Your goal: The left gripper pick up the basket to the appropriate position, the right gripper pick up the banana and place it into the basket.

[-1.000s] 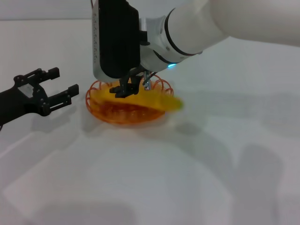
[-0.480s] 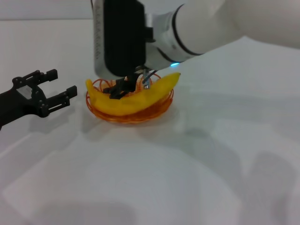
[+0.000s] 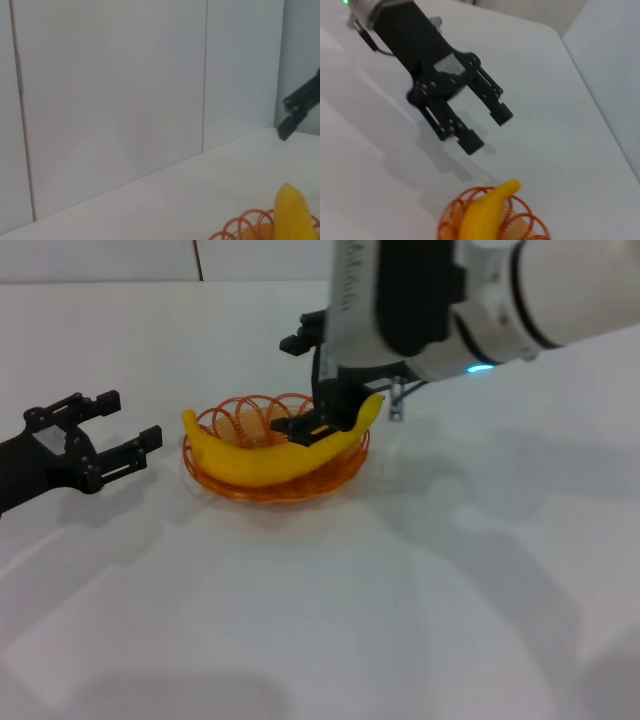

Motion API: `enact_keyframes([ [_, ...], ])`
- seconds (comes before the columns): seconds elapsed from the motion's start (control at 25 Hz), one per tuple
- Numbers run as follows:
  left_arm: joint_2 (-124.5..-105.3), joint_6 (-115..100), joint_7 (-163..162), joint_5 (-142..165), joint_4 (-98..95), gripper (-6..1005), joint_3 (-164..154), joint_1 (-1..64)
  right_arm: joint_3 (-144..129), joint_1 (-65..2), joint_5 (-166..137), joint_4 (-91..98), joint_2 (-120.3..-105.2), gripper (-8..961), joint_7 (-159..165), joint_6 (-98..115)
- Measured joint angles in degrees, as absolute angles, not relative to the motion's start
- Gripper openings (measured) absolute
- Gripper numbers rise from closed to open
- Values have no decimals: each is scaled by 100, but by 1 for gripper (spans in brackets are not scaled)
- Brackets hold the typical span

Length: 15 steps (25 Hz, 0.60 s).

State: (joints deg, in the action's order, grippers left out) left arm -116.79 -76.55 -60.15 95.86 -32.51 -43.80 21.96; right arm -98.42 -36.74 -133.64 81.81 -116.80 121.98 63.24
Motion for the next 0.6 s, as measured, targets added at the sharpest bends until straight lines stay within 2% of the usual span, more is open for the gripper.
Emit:
enact_keyframes([
  [0.24,-11680,-7655,-6011,9580,-3243,753,-4384,2189,-8824,-3193,-12356,8097,-11675,857,11223,7053],
  [0.6,-11680,-7656,-6003,9590,-3243,753,-4386,2195,-7494,-3003,-11538,7140,-11663,856,10255,7592],
])
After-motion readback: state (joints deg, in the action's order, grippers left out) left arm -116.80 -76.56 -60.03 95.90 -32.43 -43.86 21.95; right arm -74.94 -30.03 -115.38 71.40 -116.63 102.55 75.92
